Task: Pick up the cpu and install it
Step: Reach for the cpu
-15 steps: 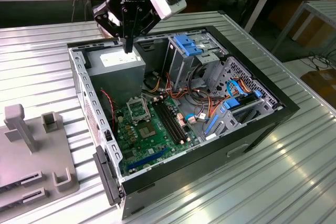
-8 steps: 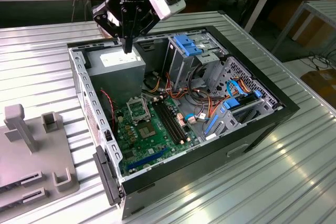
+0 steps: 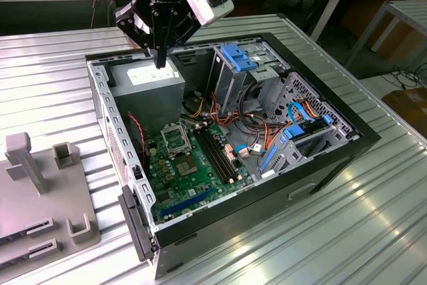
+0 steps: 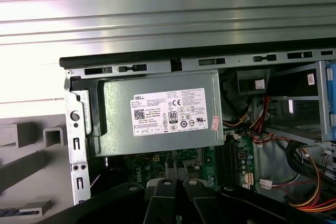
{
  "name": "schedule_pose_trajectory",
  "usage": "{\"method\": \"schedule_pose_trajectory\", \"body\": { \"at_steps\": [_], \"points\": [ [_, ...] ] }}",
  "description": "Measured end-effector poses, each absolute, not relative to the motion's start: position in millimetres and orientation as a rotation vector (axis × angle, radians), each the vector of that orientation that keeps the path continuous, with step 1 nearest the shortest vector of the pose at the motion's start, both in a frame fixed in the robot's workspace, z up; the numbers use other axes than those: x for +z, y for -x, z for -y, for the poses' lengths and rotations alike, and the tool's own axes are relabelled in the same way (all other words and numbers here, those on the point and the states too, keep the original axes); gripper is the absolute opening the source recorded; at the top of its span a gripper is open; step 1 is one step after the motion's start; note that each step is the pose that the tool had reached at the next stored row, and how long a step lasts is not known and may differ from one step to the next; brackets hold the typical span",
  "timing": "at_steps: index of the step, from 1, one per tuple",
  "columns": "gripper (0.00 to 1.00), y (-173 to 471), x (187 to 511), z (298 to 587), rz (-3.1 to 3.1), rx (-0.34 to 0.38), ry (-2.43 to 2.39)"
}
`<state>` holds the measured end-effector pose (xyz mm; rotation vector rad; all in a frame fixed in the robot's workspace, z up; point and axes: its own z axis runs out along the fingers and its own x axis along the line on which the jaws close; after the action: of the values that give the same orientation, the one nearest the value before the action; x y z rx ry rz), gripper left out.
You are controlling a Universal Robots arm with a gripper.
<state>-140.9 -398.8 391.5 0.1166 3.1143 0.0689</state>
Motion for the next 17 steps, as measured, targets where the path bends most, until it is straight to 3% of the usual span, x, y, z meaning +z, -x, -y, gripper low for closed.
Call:
{"method": "schedule_pose_trajectory", "body": {
  "at_steps": [17],
  "points": [
    [0.11, 149.0, 391.0, 398.8, -3.115, 0.069, -0.117]
  ]
}}
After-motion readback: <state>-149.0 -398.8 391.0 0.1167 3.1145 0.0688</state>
